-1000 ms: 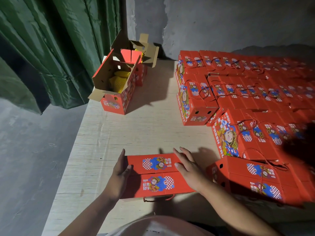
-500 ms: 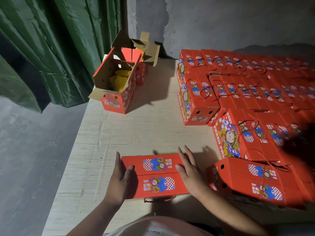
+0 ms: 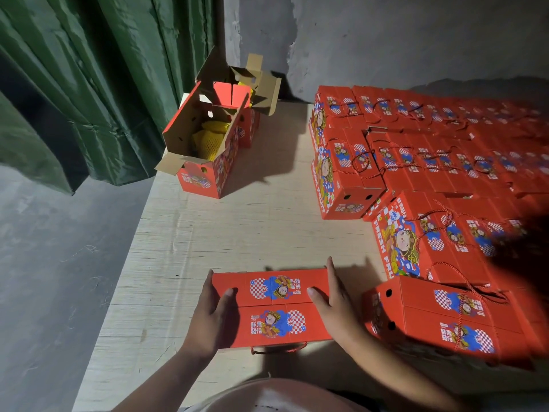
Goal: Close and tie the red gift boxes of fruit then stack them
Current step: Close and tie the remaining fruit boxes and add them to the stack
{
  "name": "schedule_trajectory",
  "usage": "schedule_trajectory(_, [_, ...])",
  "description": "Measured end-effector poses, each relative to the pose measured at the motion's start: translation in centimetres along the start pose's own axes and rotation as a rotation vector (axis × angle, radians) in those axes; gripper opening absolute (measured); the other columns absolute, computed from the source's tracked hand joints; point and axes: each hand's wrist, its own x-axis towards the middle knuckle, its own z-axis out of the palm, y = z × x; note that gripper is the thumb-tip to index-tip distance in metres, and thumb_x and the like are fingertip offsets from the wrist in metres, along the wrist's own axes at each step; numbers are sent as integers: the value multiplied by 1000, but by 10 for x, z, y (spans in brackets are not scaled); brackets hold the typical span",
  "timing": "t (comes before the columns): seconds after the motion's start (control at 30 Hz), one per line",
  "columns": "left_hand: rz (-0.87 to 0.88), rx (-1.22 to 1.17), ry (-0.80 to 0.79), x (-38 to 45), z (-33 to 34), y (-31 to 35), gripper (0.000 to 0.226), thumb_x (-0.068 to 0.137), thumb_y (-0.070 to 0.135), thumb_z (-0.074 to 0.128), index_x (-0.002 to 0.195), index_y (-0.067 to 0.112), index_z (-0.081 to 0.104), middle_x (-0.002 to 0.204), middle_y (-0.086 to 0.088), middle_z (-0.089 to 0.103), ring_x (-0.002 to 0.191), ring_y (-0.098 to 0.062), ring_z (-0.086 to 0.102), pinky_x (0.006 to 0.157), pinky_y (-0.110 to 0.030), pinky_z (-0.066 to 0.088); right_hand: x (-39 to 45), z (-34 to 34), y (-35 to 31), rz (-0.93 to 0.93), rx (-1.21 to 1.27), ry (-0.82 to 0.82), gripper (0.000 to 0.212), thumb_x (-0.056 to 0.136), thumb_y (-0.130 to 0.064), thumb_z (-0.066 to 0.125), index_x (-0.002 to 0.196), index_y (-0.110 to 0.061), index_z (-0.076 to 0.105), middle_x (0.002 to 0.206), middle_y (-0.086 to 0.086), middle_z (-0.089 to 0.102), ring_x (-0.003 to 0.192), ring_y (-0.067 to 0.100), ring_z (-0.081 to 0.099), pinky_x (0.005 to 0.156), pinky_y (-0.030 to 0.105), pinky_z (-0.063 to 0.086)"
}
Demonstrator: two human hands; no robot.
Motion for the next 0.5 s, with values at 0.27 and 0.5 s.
schedule_trajectory(0.27, [-8, 29, 12, -1, -1, 2, 59, 103, 33, 57, 156, 28, 31, 115, 20, 68, 111, 3, 62, 98, -20, 44, 7, -4, -3, 30, 4, -24, 53, 93, -60, 59, 139, -47, 35, 137, -8, 55, 113, 2, 58, 88, 22, 48])
schedule_trajectory(0.5, [29, 56, 20, -5, -1, 5, 49, 103, 37, 56, 148, 39, 36, 119, 31, 64, 112, 14, 57, 96, -22, 41, 56, -29, -53, -13, -627, -100, 71, 88, -85, 25, 68, -23, 52, 66, -8, 59, 78, 18, 57, 101, 50, 38])
